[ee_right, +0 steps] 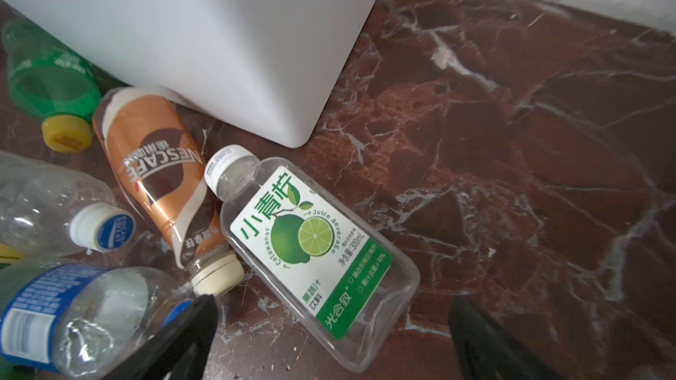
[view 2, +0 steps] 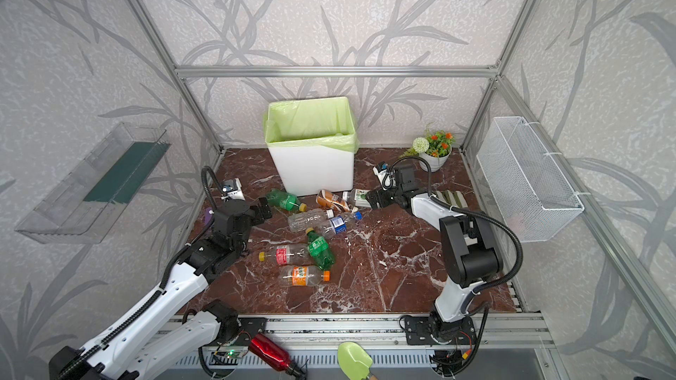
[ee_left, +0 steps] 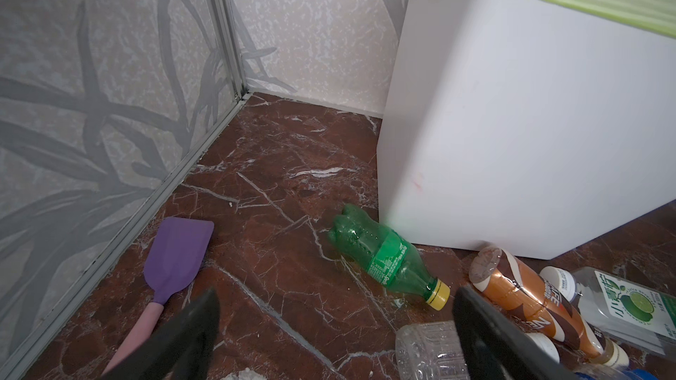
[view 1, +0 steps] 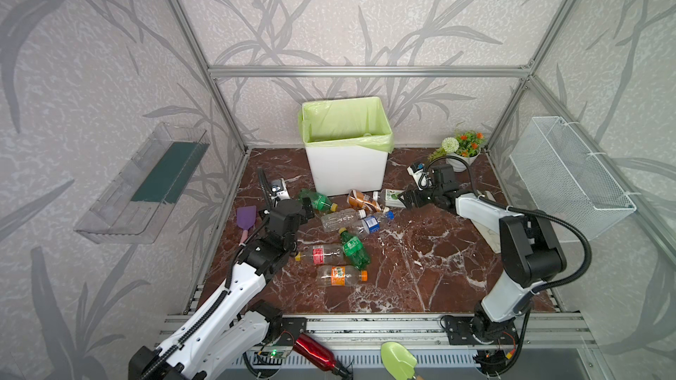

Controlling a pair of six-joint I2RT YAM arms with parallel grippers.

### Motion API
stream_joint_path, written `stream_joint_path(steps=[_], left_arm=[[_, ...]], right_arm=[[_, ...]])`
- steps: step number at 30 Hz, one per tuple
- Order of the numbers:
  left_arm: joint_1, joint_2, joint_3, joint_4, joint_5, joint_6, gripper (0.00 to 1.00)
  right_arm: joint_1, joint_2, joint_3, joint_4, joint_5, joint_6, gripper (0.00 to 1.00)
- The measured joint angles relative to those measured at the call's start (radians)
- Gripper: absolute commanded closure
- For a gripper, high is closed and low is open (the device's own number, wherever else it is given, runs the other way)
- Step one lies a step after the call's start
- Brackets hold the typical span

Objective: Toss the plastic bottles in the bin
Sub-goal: 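Reach the right gripper to the lime-labelled bottle while the left gripper moves toward Sprite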

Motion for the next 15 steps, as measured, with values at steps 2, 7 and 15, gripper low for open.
stream_joint_path(steps=[2, 7, 15], left_arm=[[0.004, 0.01, 0.0, -0.003, 0.011, -0.009, 0.01], [0.016, 0.029, 0.0, -0.008, 0.041, -0.029, 0.01], [0.043, 0.038, 0.0, -0.006, 0.082, -0.043, 0.01]], right_arm=[[0.006, 0.045, 0.04, -0.027, -0.012, -0.035, 0.01], [0.032, 0.092, 0.139, -0.103, -0.017, -0.126, 0.01], [0.07, 0.188, 0.322, -0.269, 0.003, -0.307, 0.01]])
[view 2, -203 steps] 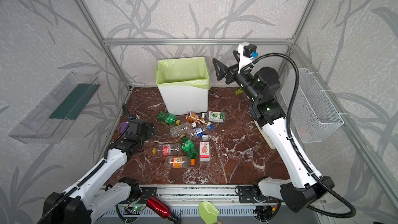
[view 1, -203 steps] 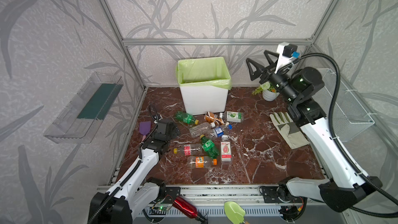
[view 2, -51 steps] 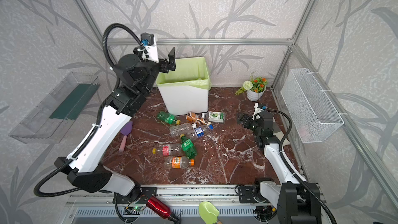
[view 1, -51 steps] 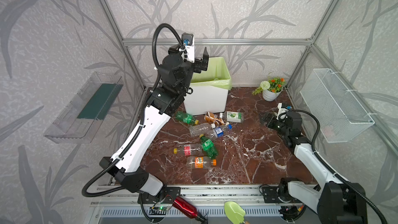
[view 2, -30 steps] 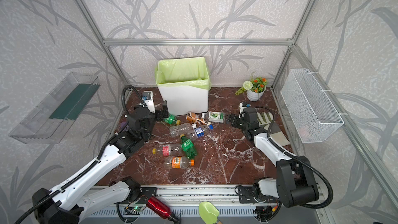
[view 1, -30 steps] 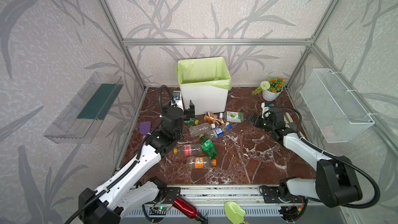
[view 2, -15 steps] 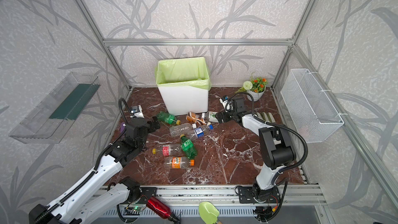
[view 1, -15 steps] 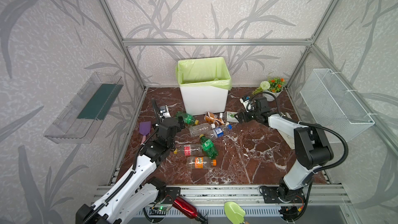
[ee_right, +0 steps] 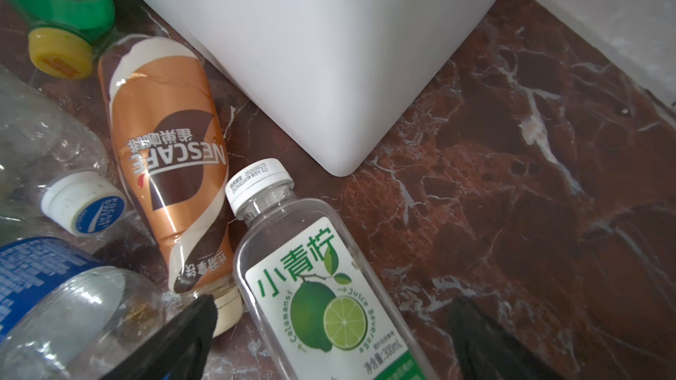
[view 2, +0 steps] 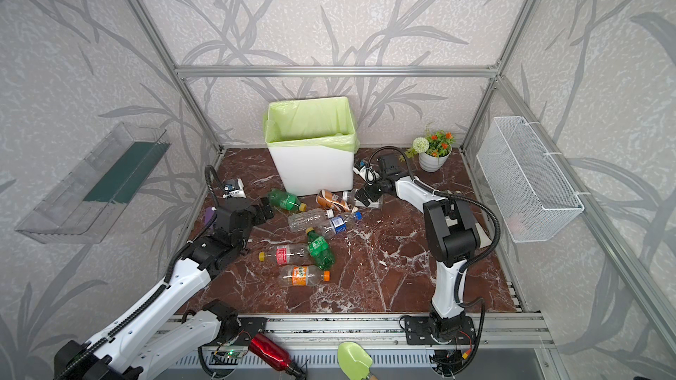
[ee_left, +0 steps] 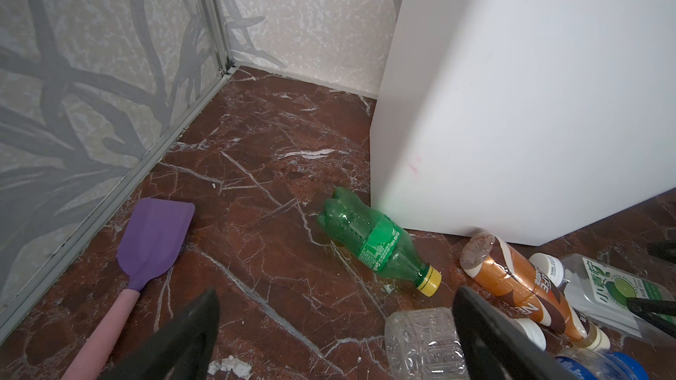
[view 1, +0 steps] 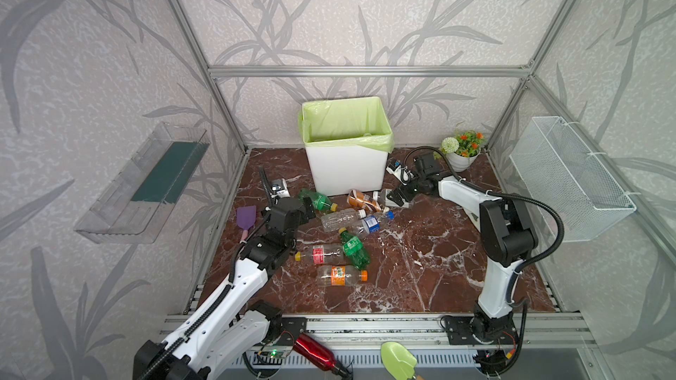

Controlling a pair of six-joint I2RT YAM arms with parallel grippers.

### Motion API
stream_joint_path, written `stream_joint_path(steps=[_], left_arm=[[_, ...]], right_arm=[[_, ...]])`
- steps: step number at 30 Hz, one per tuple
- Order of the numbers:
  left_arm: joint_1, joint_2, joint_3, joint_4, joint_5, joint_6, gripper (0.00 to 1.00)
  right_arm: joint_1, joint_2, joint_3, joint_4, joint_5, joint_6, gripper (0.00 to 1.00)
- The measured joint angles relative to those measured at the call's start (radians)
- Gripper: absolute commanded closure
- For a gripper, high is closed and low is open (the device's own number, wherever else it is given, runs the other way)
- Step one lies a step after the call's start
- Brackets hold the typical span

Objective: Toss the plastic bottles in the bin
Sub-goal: 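Reach the right gripper to the lime-labelled bottle while the left gripper moves toward Sprite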

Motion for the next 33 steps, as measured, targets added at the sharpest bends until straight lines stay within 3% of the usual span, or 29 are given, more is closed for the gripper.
stream_joint_path(steps=[6, 16, 20, 26, 30, 33], left_arm=[[0.014, 0.011, 0.0, 0.0, 0.018, -0.012, 0.01], [0.03, 0.014, 0.0, 0.0, 0.045, -0.024, 0.01], [0.035, 0.014, 0.0, 0.0, 0.054, -0.033, 0.01], [0.042, 0.014, 0.0, 0.001, 0.065, -0.037, 0.01], [0.046, 0.014, -0.001, 0.003, 0.073, -0.042, 0.01], [0.047, 0.014, -0.004, 0.008, 0.078, -0.046, 0.01]], right_arm=[[0.007, 0.064, 0.032, -0.076, 0.011, -0.077, 0.01], [0.013, 0.128, 0.133, -0.214, 0.074, -0.125, 0.19], [0.013, 0.1, 0.083, -0.222, 0.108, -0.126, 0.29], [0.008, 0.008, -0.007, -0.275, 0.177, -0.093, 0.31], [-0.002, -0.04, -0.02, -0.328, 0.255, -0.014, 0.43], [-0.004, -0.069, -0.035, -0.349, 0.307, 0.051, 0.32]])
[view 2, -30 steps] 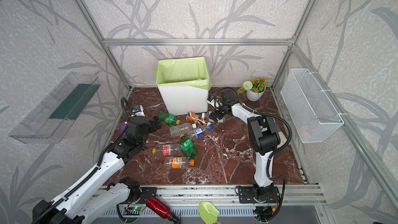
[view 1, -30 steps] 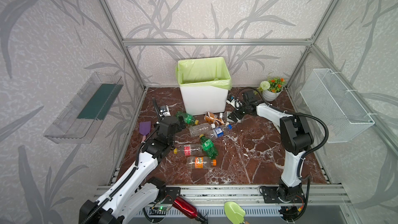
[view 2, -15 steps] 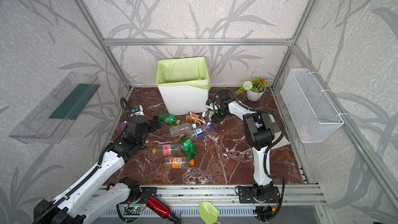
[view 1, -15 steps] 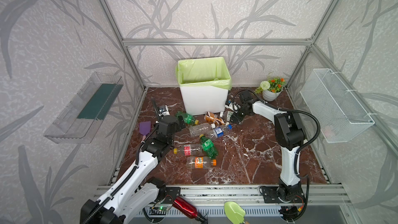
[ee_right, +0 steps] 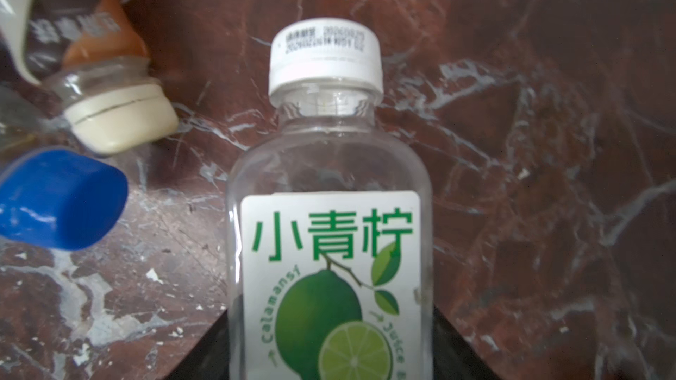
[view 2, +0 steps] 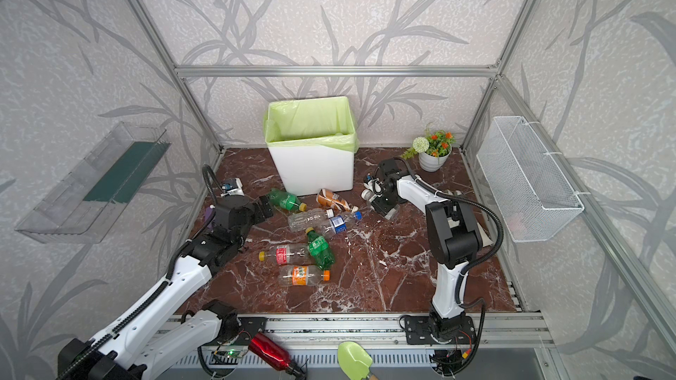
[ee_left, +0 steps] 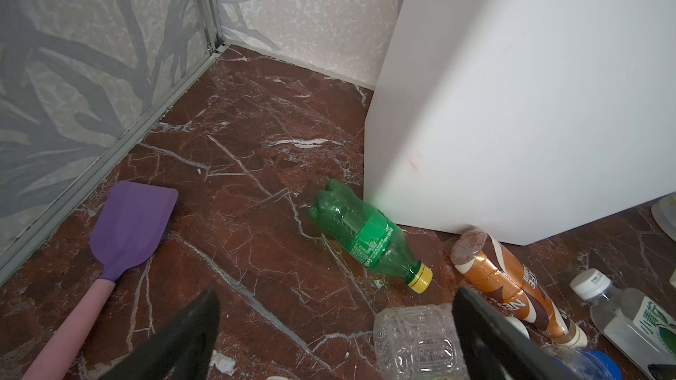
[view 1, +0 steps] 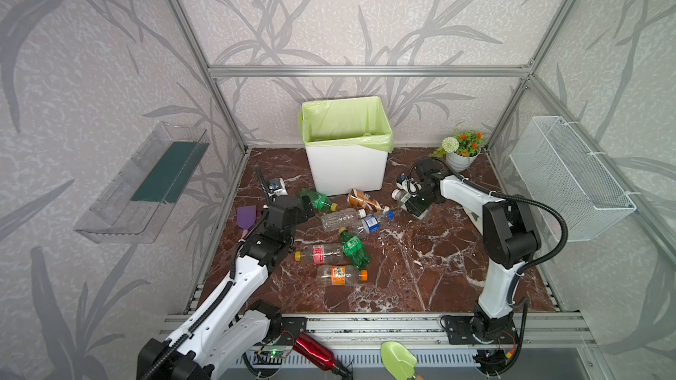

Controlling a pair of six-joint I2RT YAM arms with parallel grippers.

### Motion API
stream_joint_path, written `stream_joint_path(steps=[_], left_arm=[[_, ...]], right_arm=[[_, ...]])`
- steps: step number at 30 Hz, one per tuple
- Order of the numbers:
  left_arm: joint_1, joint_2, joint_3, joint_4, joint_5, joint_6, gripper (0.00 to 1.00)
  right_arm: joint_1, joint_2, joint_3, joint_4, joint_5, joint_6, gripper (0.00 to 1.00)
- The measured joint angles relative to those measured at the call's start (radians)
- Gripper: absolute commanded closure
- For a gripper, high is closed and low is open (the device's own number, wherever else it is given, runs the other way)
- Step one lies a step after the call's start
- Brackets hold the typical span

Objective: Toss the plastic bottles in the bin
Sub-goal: 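Reach the right gripper to the lime-labelled bottle while the left gripper moves toward Sprite, then close the right gripper around the lime-labelled bottle's neck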

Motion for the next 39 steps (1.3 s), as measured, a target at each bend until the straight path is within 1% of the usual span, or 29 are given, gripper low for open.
stream_joint_path(steps=[2, 6, 14, 17, 21, 24, 27, 30, 32, 34, 35, 39], left_arm=[[0.002, 0.0, -0.004, 0.0, 0.004, 0.0, 0.01], [0.005, 0.0, -0.004, 0.003, 0.01, -0.007, 0.01], [0.008, 0.0, -0.004, 0.003, 0.021, -0.016, 0.01], [0.009, -0.001, -0.004, 0.003, 0.025, -0.018, 0.01], [0.01, -0.006, -0.008, 0.003, 0.026, -0.018, 0.01], [0.012, -0.013, -0.009, 0.003, 0.026, -0.018, 0.01], [0.015, -0.022, -0.009, 0.003, 0.025, -0.018, 0.01], [0.018, -0.029, -0.012, 0.003, 0.025, -0.018, 0.01], [0.019, -0.033, -0.02, 0.003, 0.025, -0.018, 0.01], [0.021, -0.035, -0.027, 0.0, 0.025, -0.018, 0.01], [0.021, -0.036, -0.028, -0.002, 0.025, -0.018, 0.01], [0.029, -0.05, -0.029, -0.008, 0.025, -0.018, 0.01]], right_arm=[[-0.002, -0.017, -0.016, -0.016, 0.02, 0.038, 0.24], [0.002, -0.02, -0.02, -0.06, 0.045, 0.088, 0.15], [0.012, 0.0, 0.027, -0.098, 0.082, 0.118, 0.13], [0.013, 0.042, 0.079, -0.122, 0.086, 0.112, 0.16], [0.013, 0.127, 0.148, -0.166, 0.095, 0.092, 0.16], [0.013, 0.164, 0.155, -0.195, 0.105, 0.076, 0.16], [0.011, 0.183, 0.171, -0.219, 0.103, 0.067, 0.22], [0.01, 0.188, 0.183, -0.223, 0.093, 0.063, 0.24], [0.01, 0.188, 0.185, -0.226, 0.077, 0.062, 0.31], [0.01, 0.19, 0.192, -0.232, 0.063, 0.06, 0.43], [0.01, 0.19, 0.195, -0.235, 0.058, 0.061, 0.47], [0.005, 0.184, 0.197, -0.232, 0.039, 0.069, 0.54]])
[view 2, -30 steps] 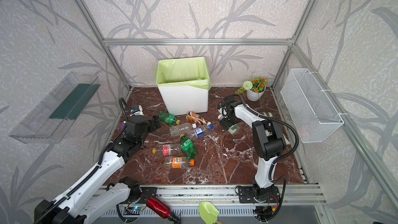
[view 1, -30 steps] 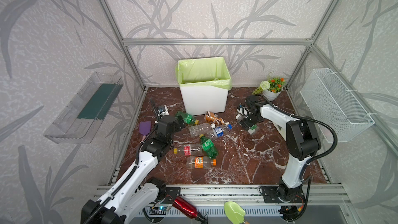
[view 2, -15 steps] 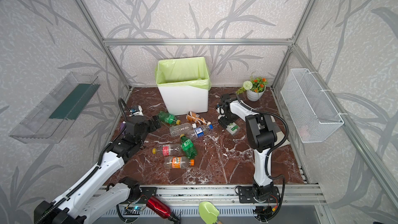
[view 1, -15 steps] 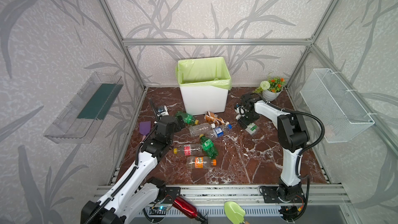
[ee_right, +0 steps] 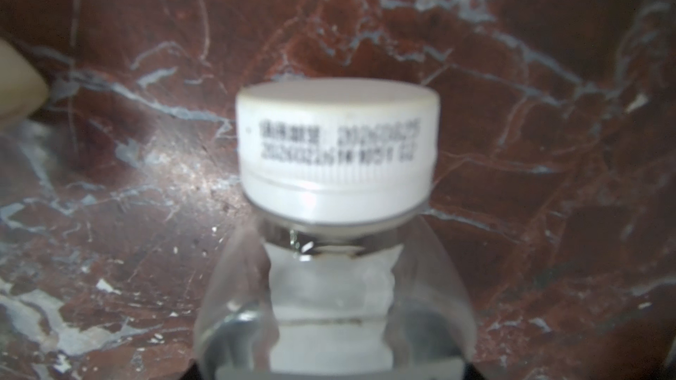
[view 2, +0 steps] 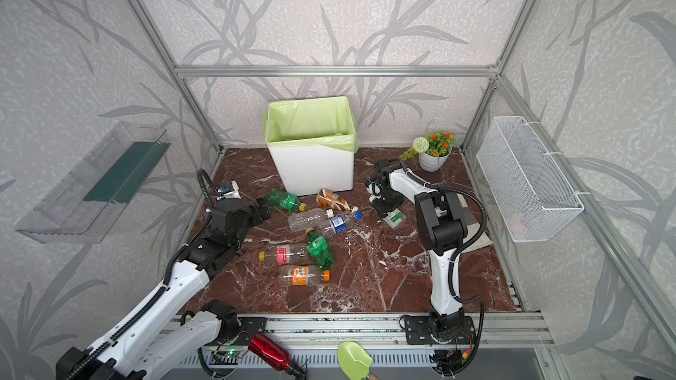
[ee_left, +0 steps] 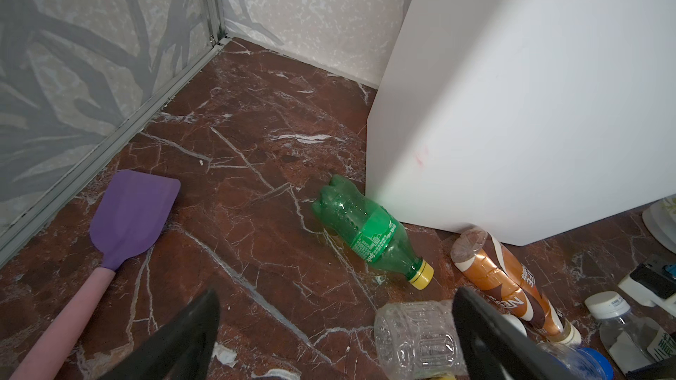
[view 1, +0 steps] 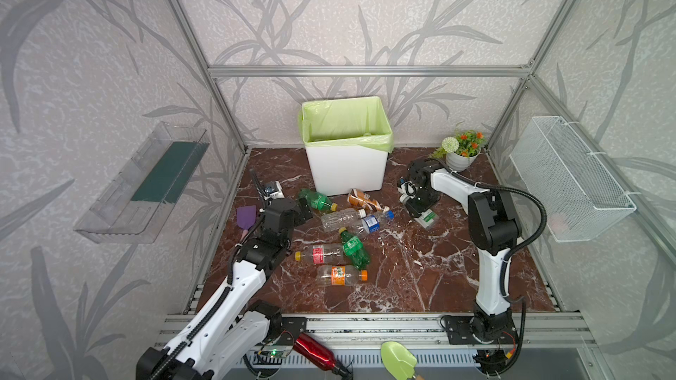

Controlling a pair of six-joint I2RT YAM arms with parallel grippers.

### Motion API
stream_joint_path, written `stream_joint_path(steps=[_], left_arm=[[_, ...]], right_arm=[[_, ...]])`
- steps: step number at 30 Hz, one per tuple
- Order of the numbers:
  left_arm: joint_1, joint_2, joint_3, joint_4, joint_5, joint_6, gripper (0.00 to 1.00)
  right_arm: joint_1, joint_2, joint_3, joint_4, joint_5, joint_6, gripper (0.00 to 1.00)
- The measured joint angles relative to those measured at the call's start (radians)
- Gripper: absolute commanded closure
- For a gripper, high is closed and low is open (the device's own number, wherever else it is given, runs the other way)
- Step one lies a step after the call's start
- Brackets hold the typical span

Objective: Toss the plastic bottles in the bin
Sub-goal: 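Close the right gripper around the lime-labelled bottle's neck, then lift the lime-labelled bottle over the bin with the right gripper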

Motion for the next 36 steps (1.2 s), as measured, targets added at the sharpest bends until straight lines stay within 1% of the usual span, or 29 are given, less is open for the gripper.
stream_joint_path(steps=[2, 4, 8, 9, 12, 15, 18, 21, 24, 26, 29, 32, 33, 35, 36], left_arm=[[0.003, -0.008, 0.0, -0.001, -0.001, 0.0, 0.01], [0.005, -0.013, -0.002, 0.0, -0.002, -0.001, 0.01], [0.011, -0.015, -0.018, -0.003, -0.011, -0.006, 0.01], [0.014, -0.015, -0.022, -0.005, -0.016, -0.007, 0.01], [0.027, -0.011, -0.036, -0.012, -0.031, -0.015, 0.01], [0.047, 0.011, -0.041, -0.019, -0.036, -0.031, 0.01], [0.063, 0.043, -0.042, -0.026, -0.034, -0.05, 0.01], [0.072, 0.069, -0.045, -0.031, -0.03, -0.063, 0.01], [0.076, 0.081, -0.05, -0.031, -0.025, -0.07, 0.01], [0.079, 0.081, -0.055, -0.031, -0.023, -0.075, 0.01], [0.082, 0.085, -0.058, -0.031, -0.021, -0.081, 0.01], [0.087, 0.094, -0.058, -0.031, -0.013, -0.085, 0.01], [0.088, 0.098, -0.058, -0.031, -0.011, -0.085, 0.01], [0.092, 0.103, -0.058, -0.032, -0.003, -0.085, 0.01], [0.095, 0.105, -0.058, -0.034, 0.0, -0.085, 0.01]], right_arm=[[-0.004, -0.022, -0.002, 0.009, -0.008, 0.008, 0.54], [-0.011, -0.077, -0.004, 0.028, -0.007, 0.014, 0.54], [-0.018, -0.268, -0.024, 0.112, 0.01, 0.026, 0.57], [-0.022, -0.336, -0.039, 0.156, 0.015, 0.033, 0.57], [-0.034, -0.539, -0.109, 0.315, 0.021, 0.062, 0.5], [-0.046, -0.716, -0.17, 0.494, 0.012, 0.113, 0.49], [-0.053, -0.798, -0.142, 0.632, -0.01, 0.179, 0.49], [-0.055, -0.818, -0.072, 0.753, -0.039, 0.252, 0.49], [-0.051, -0.803, 0.017, 0.843, -0.091, 0.325, 0.49], [-0.031, -0.762, 0.101, 0.876, -0.118, 0.36, 0.49], [0.044, -0.639, 0.247, 0.888, -0.161, 0.375, 0.47], [0.133, -0.431, 0.442, 0.829, -0.222, 0.371, 0.44], [0.157, -0.346, 0.524, 0.785, -0.239, 0.367, 0.38], [0.196, -0.145, 0.724, 0.653, -0.256, 0.355, 0.18], [0.21, -0.032, 0.836, 0.573, -0.259, 0.343, 0.16]])
